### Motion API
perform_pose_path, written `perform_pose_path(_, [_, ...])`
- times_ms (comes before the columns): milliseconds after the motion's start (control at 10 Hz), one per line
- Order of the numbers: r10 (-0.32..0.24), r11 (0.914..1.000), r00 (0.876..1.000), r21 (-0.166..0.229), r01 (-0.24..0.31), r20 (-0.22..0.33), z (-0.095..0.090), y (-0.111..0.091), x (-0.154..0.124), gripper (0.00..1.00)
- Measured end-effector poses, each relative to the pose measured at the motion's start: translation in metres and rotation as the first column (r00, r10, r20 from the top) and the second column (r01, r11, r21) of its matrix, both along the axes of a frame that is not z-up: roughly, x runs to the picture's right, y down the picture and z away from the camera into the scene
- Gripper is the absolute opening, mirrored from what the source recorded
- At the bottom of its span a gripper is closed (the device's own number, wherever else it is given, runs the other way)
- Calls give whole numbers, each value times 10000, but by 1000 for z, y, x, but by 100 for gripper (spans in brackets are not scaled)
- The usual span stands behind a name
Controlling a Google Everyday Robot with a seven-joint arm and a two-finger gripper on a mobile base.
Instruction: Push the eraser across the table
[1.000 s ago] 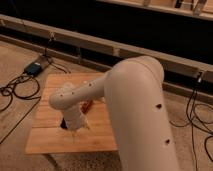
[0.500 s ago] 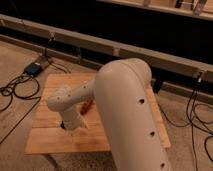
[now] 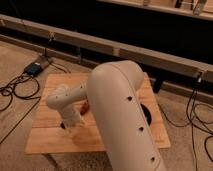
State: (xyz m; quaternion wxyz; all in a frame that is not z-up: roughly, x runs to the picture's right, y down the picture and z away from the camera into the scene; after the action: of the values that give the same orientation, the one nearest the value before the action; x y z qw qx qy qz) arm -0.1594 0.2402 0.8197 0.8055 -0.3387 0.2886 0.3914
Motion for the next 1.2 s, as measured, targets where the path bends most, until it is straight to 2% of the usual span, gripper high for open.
perform_pose_path(200, [-54, 9999, 9999, 148, 52, 130, 12, -8, -7, 65])
perform_pose_path(700, [112, 9963, 9986, 847, -156, 514, 44, -37, -33, 65])
perform_pose_path(1200, [265, 9921, 9946, 1194, -385, 1003, 69, -64, -53, 65])
